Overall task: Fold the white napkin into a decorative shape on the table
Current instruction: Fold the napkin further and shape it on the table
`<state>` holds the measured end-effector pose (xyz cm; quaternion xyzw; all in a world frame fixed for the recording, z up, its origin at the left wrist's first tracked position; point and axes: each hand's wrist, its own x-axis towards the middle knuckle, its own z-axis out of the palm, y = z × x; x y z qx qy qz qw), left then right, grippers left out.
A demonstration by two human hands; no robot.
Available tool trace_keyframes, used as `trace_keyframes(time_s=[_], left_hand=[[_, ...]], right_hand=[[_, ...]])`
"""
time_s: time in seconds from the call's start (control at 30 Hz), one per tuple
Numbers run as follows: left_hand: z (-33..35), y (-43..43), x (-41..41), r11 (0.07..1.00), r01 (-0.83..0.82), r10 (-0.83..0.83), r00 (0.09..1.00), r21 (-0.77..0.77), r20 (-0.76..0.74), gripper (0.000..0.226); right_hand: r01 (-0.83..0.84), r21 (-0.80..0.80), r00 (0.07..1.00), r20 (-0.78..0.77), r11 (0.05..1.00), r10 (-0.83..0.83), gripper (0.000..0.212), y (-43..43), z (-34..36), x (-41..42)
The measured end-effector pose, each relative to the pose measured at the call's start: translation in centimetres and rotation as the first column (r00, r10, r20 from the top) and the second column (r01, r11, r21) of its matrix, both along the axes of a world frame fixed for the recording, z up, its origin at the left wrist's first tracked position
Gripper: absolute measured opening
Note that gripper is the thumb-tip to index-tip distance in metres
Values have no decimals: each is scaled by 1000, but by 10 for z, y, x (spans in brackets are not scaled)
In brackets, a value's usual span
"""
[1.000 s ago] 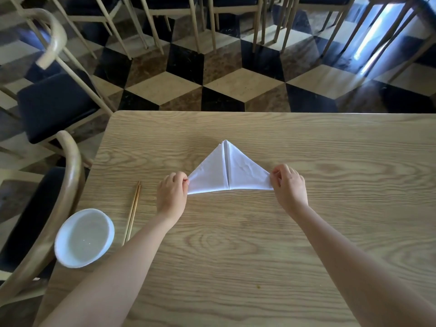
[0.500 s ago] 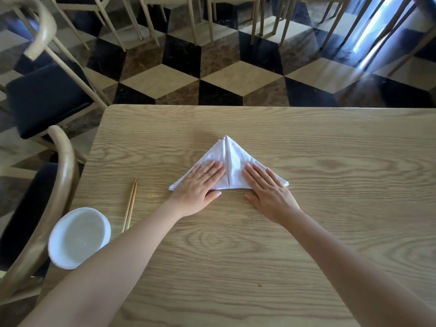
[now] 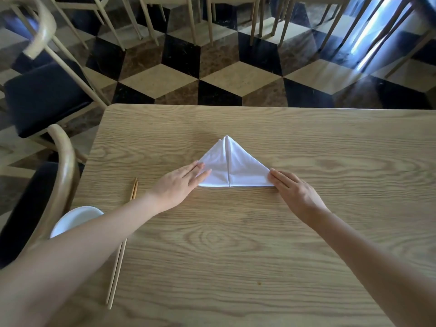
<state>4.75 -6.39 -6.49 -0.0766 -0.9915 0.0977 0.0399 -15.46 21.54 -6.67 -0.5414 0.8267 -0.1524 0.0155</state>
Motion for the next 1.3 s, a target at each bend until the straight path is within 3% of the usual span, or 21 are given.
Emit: trace_keyframes(time_s=[0.13,0.23,0.3,0.37,0.47,0.57,0.67,0.77,0.87,0.97,1.17,1.3], left_hand=[[1,14,-4,995,-60,53,995,-77,-90,47],[11,28,-13,983,-183,183,983,-17,6,55],[21,32,-19,949,-286,285,958,130,23,38],[33,25,-23,796,-479,464,875,370,135,14],[48,8,-25,649,-575,532,811,498,242,12],[74,-1,-26,368,-563,562,769,740,305,4],[99,-2,-25,113,-509,590,725,853,355,5],[122,5,-19,-32,-429,586,724,903,365,9],[134,18,-12,-160,-298,559,758,941,335,10],[130,27,-8,-206,-243,578,752,948,319,7],[93,37,-15,-432,-338,625,556,836,548,9],[91,39,-31,-567,-271,629,468,778,621,16]], right_hand=[[39,-28,992,-120,999,-42,35,-11,2,1],[180,-17,983,25,983,-180,23,-23,3,6],[258,-16,954,163,966,-253,16,-25,4,5],[327,-29,901,311,945,-302,15,-24,10,-2],[415,-76,824,455,907,-339,14,-25,29,-17],[530,-89,732,550,843,-402,16,-29,55,-31],[603,-85,632,658,793,-410,17,-31,80,-43],[608,-105,516,806,787,-291,16,-24,102,-50],[605,-136,467,858,784,-212,15,-14,116,-51],[608,-132,420,890,783,-176,15,-8,115,-49],[685,59,275,902,726,-333,20,-17,87,-42],[727,23,374,825,686,-424,20,-38,91,-39]])
